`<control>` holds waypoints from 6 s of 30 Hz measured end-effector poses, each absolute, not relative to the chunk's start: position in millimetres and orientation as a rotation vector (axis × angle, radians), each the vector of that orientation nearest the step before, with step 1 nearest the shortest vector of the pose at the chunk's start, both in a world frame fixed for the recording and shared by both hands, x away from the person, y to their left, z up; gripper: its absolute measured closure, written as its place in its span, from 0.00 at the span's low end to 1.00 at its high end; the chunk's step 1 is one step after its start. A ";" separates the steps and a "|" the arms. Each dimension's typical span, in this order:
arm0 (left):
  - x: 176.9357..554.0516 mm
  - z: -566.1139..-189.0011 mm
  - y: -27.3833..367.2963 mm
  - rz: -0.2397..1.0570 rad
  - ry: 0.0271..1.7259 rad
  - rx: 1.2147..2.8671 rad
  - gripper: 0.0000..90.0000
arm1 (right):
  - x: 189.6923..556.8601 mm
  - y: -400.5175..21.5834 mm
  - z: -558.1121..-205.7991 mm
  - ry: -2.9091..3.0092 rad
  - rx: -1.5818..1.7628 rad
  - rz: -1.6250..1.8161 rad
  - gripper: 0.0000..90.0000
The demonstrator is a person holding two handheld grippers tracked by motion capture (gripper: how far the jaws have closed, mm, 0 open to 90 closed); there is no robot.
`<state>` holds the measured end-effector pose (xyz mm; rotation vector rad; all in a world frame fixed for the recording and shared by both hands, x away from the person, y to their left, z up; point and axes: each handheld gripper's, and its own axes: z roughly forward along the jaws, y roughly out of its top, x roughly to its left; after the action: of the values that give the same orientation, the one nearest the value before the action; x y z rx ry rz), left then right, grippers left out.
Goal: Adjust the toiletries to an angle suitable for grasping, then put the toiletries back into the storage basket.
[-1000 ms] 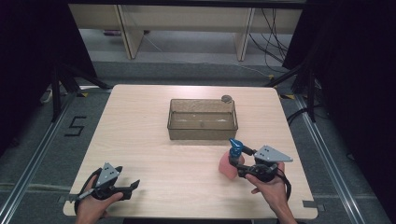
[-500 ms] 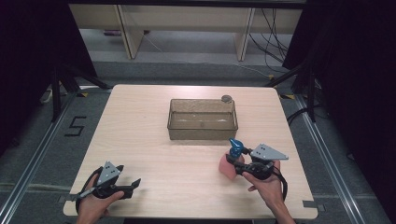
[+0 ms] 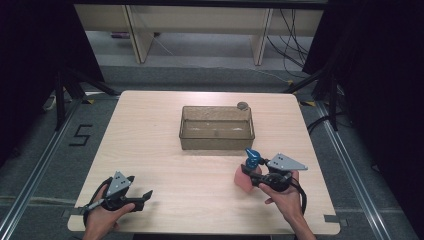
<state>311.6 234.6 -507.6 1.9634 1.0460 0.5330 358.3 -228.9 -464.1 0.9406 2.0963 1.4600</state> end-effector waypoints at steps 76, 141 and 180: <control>306.6 -504.2 236.6 0.526 1.019 1.933 0.18 | 386.4 -209.3 -395.0 2.068 0.882 1.435 0.60; 306.7 -504.3 237.3 0.531 1.022 1.934 0.18 | 482.8 -196.0 -358.6 1.989 0.954 1.413 0.60; 306.5 -504.2 237.1 0.528 1.023 1.926 0.18 | 507.7 -187.2 -384.3 1.985 1.023 1.364 0.60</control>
<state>306.5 237.1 -504.2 1.9257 1.0225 0.5285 507.7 -187.2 -384.3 1.0233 1.9847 1.3640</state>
